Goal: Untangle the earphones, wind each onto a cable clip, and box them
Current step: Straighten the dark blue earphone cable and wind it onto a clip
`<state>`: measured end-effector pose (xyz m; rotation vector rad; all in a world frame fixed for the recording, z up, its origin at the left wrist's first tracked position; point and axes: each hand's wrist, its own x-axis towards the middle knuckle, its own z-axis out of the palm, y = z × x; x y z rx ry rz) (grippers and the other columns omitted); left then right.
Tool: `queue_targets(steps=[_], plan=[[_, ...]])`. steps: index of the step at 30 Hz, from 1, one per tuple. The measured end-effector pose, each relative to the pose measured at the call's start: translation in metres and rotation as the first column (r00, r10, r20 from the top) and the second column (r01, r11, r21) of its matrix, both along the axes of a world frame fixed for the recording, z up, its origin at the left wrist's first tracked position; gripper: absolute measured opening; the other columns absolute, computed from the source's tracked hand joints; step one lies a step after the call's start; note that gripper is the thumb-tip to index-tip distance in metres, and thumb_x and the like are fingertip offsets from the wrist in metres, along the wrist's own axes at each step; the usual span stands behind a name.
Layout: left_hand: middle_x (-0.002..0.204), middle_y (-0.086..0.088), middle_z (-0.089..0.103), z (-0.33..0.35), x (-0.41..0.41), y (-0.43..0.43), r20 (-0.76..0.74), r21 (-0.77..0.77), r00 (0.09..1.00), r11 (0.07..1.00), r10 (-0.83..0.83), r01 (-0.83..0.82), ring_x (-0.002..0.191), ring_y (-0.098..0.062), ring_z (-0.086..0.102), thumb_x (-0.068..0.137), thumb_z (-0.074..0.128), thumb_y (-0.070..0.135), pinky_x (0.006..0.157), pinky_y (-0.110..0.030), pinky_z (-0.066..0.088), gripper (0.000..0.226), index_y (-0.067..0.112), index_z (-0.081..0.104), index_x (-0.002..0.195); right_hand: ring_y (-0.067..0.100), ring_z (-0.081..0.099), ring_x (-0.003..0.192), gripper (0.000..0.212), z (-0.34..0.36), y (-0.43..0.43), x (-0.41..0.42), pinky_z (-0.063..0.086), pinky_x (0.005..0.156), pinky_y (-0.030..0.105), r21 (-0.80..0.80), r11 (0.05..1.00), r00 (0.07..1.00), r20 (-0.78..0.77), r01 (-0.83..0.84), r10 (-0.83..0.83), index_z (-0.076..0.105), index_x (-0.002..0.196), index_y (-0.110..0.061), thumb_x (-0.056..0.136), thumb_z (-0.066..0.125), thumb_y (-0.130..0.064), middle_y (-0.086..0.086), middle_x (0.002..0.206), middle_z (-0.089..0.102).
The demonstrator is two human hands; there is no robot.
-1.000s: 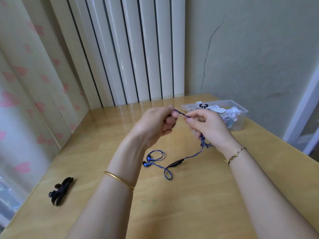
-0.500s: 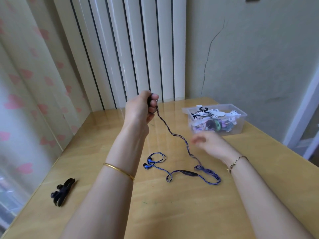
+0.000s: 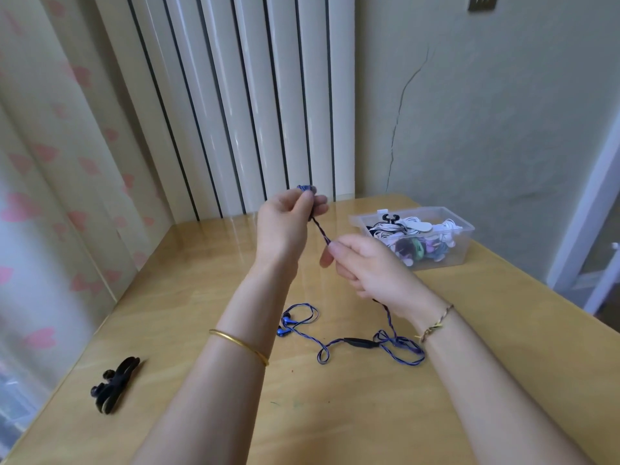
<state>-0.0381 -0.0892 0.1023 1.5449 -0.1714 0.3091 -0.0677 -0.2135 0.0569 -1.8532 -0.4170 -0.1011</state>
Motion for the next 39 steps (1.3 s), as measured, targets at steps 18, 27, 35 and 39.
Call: queue_targets(steps=[18,27,35,39], plan=[[0.111,-0.004,0.07,-0.01,0.002,-0.007,-0.104,0.013,0.974,0.979,-0.2,0.202,0.093,-0.001,0.064,0.103,0.037,0.022,0.074,-0.008,0.042,0.029,0.011,0.063,0.109,0.006,0.028,0.038,0.026,0.005,-0.022,-0.003,0.027,0.037,0.019,-0.234,0.965,0.989,-0.11,-0.118,0.094,0.06,0.084,-0.012,0.101,0.042,-0.022,-0.005,0.055,0.036],[0.065,0.004,0.055,-0.018,-0.003,-0.003,-0.089,0.435,0.961,0.858,-0.262,0.274,0.062,-0.01,0.047,0.102,0.038,0.021,0.066,-0.018,0.039,0.032,0.01,0.062,0.084,0.005,0.026,0.035,0.019,0.016,-0.032,0.021,0.037,0.039,0.022,0.181,0.944,0.951,0.091,0.275,-0.295,0.062,0.08,-0.011,0.096,0.051,-0.013,-0.008,0.047,0.031],[0.071,0.014,0.068,0.002,0.013,0.021,-0.187,-0.568,0.954,0.818,-0.233,0.089,0.065,0.006,0.061,0.1,0.042,0.03,0.08,-0.027,0.033,0.026,0.023,0.064,0.087,0.004,0.025,0.034,0.048,-0.024,-0.043,0.023,0.01,0.032,0.014,0.395,0.911,0.905,-0.421,0.119,0.064,0.061,0.089,-0.007,0.084,0.05,-0.053,0.003,0.059,0.05],[0.093,0.008,0.074,0.001,0.017,0.022,-0.149,-0.472,0.988,0.877,0.024,-0.093,0.087,0.0,0.069,0.098,0.048,0.026,0.089,-0.03,0.039,0.019,0.021,0.065,0.092,0.003,0.019,0.035,0.029,-0.037,-0.045,0.014,0.007,0.036,0.016,0.396,0.918,0.906,-0.386,-0.008,0.174,0.066,0.074,-0.011,0.079,0.057,-0.039,-0.002,0.048,0.036]])
